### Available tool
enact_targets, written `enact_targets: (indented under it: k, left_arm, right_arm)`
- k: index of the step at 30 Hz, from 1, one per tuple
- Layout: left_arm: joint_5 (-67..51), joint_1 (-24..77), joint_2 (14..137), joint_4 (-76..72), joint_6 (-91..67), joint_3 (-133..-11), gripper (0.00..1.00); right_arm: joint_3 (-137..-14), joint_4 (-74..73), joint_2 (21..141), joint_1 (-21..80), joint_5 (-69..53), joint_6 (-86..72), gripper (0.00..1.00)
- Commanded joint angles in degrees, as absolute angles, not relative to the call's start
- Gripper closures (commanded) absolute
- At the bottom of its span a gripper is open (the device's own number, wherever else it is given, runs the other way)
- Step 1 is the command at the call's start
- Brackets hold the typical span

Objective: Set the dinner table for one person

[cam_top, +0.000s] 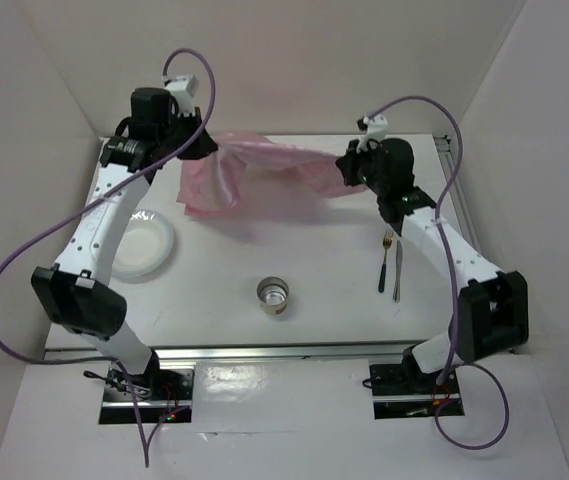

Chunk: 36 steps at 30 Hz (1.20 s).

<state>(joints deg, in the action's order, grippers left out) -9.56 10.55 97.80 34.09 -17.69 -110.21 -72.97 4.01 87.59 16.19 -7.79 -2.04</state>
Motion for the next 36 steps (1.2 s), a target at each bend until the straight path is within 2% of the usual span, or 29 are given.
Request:
enact_targets:
  k: [1,2,3,4,5,6,9,12,14,16,17,18,20,21,22,24,25,26,28,29,30,33,36]
  left_arm:
    - [-10.02,9.67,91.07,29.90,-15.38,-97.78,1.00]
    - [-10.02,9.67,89.40,29.19,-15.99,-90.77,0.98]
    - [-9.41,9.67,89.38,28.66,-16.52,-88.18,0.79]
    - [-8.88,9.67,89.91,28.65,-16.52,-86.50,0.59]
    - [-8.88,9.67,90.87,28.65,-17.31,-85.88,0.30]
    - [-7.40,9.67,92.18,31.35,-18.18,-87.35,0.20]
    - [-3.89,9.67,97.20,38.64,-19.50,-95.78,0.13]
    - [-1.33,9.67,97.82,40.78,-20.91,-98.96,0.16]
    - [0.17,10.28,96.51,42.18,-21.53,-98.36,0.33]
    - [2.81,10.28,94.05,43.76,-24.60,-94.67,0.53]
    - [2.81,10.28,92.91,44.29,-25.65,-92.66,0.75]
    - [2.81,10.98,91.51,44.30,-26.88,-90.11,0.80]
    - [2.64,11.51,86.15,42.90,-30.14,-80.63,0.81]
    - [2.64,12.56,84.57,42.37,-31.45,-74.59,0.76]
    - [1.68,13.18,81.94,41.41,-33.90,-71.66,0.65]
    - [0.01,14.32,80.51,40.00,-36.55,-66.56,0.40]
    - [-2.87,14.33,80.51,37.38,-38.39,-62.27,0.20]
    - [-4.03,14.94,80.51,36.22,-39.37,-60.75,0.13]
    - [-5.53,16.25,82.61,34.72,-41.04,-59.24,0.07]
    - [-4.75,17.04,83.66,33.93,-42.35,-59.24,0.03]
    - [-3.79,17.83,84.72,33.40,-43.06,-59.24,0.03]
    - [-0.80,19.07,89.02,31.39,-45.17,-59.24,0.06]
    - [-0.79,19.07,93.42,29.10,-45.18,-59.77,0.08]
  right_arm:
    - [-60.67,7.82,79.74,13.63,-4.66,-1.93,1.00]
    - [-56.29,7.82,78.93,13.62,-5.27,-3.76,0.96]
    - [-54.68,7.82,78.93,13.62,-5.27,-4.65,0.82]
    - [-53.54,6.87,78.23,13.62,-5.27,-5.53,0.60]
    - [-52.66,6.33,78.22,13.62,-6.14,-6.67,0.41]
    - [-52.65,5.72,78.22,13.62,-6.15,-7.29,0.24]
    - [-55.00,1.94,78.84,13.10,-5.02,-9.48,0.14]
    - [-57.82,-2.97,78.84,12.57,-5.36,-10.98,0.13]
    - [-59.32,-6.93,77.53,12.57,-5.88,-12.21,0.13]
    - [-58.37,-9.04,76.48,12.57,-5.11,-15.63,0.13]
    - [-57.40,-9.75,75.68,12.57,-4.40,-16.95,0.15]
    - [-56.17,-9.76,73.50,11.96,-4.39,-18.01,0.17]
    - [-52.57,-10.46,71.55,10.38,-3.69,-20.65,0.28]
    - [-51.69,-11.68,70.24,9.59,-3.17,-21.52,0.37]
    - [-50.46,-12.21,70.22,7.75,-3.16,-23.36,0.40]
    - [-49.92,-13.00,70.22,5.37,-5.25,-25.04,0.43]
    - [-49.92,-13.01,71.18,2.66,-7.01,-26.18,0.43]
    - [-49.92,-13.01,72.06,1.24,-8.68,-26.97,0.43]
    - [-50.71,-12.49,75.92,-1.48,-13.61,-28.12,0.41]
    - [-52.63,-12.48,77.68,-3.84,-14.58,-28.65,0.32]
    - [-53.69,-12.48,79.52,-5.00,-15.11,-28.65,0.29]
    - [-58.70,-14.50,87.35,-7.21,-15.12,-29.97,0.30]
    - [-61.08,-14.50,92.28,-7.73,-18.01,-31.11,0.42]
